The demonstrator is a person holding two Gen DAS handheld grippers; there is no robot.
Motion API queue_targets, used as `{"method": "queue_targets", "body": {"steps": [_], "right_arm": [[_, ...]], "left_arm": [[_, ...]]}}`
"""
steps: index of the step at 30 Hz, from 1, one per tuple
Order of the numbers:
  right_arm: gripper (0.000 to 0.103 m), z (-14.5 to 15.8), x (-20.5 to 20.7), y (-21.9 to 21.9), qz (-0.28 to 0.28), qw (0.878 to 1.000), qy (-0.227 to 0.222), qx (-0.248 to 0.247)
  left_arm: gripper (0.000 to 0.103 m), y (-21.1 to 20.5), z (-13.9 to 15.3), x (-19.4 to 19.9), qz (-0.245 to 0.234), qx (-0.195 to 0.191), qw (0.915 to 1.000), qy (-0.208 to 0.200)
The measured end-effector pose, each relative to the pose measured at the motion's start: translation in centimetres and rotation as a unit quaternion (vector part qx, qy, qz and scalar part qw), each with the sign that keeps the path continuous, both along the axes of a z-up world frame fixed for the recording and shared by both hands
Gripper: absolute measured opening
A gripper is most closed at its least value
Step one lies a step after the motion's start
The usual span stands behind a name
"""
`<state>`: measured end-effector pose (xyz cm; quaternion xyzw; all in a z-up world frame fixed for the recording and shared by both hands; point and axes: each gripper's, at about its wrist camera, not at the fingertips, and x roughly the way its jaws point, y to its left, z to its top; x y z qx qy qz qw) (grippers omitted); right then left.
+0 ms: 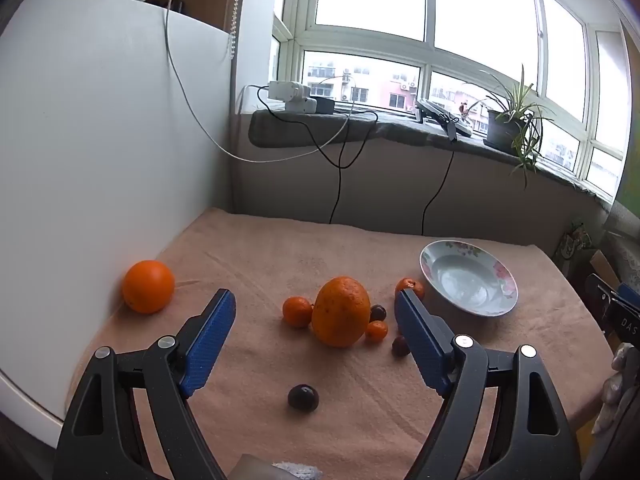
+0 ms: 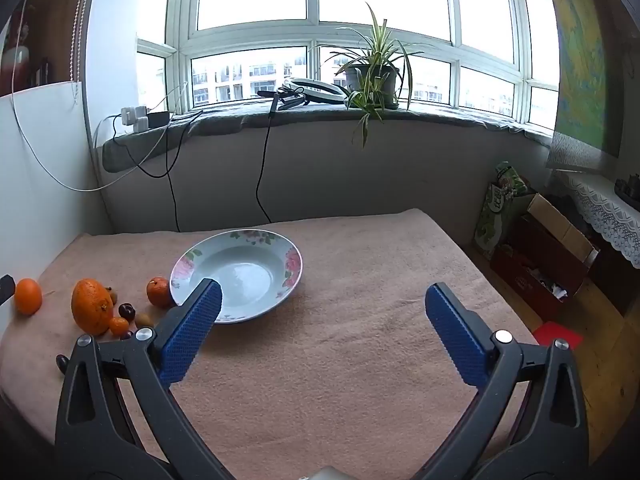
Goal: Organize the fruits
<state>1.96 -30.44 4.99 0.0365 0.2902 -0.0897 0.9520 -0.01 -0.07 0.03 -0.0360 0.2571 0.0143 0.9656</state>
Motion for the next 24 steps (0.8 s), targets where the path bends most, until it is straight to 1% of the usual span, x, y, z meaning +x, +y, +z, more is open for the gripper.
{"method": "queue_targets", "body": {"steps": [2, 3, 4, 11, 24], "right_arm": [[0.103, -0.1, 0.0, -0.2, 0.000, 1.000, -0.002, 0.002], [0.103, -0.1, 0.1, 0.0, 0.001, 1.000, -0.002, -0.004], [0.103, -0.1, -0.1, 0.6, 0.004, 1.000, -0.007, -0.017], [0.103, 1.1, -0.1, 0.6, 0.007, 1.000, -0.010, -0.008], [0.103, 0.7, -0.2, 1.0, 0.010, 1.000, -0.010, -0.008]], "left_arm": [[0.082, -0.1, 0.1, 0.0, 0.002, 0.001, 1.0000, -0.002], [0.082, 0.5, 0.2, 0.2, -0.001, -0.019, 0.9998, 0.007], [0.082, 0.6, 0.3, 0.2, -0.001, -0.020, 0.9998, 0.003], [0.082, 0.8, -0.1, -0.2, 0.001, -0.017, 0.9999, 0.000], [0.082, 0.5, -0.3, -0.3, 0.004, -0.018, 0.9998, 0.004]]}}
